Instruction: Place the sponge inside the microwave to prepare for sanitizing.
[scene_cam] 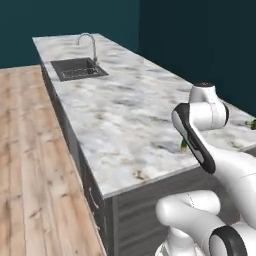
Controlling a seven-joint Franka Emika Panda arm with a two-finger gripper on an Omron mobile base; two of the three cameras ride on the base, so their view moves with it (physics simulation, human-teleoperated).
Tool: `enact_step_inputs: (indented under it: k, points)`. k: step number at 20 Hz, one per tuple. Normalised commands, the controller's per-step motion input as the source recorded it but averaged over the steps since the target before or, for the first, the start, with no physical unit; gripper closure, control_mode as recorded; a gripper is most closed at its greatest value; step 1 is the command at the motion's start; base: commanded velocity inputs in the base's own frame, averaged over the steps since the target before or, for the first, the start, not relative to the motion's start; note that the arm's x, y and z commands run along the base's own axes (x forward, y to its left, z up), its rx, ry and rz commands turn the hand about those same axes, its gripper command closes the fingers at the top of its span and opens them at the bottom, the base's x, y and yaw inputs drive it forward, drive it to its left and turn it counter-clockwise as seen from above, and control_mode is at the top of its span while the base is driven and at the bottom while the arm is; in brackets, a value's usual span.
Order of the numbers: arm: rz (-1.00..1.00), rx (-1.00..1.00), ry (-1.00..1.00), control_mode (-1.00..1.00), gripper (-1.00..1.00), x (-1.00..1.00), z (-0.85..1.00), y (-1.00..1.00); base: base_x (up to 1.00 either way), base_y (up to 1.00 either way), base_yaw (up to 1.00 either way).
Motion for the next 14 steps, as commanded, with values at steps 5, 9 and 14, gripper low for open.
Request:
enact_step_inputs:
  k: [5, 9, 14]
  points:
    - [0.00, 0.00, 0.00, 1.00, 1.00, 0.00, 0.00, 0.00, 0.01, -0.02, -0.90]
    - [0.00, 0.00, 0.00, 1.00, 1.00, 0.00, 0.00, 0.00, 0.01, 0.00, -0.91]
    - [0.00, 0.00, 0.00, 1.00, 1.00, 0.00, 0.00, 0.00, 0.04, 0.00, -0.92]
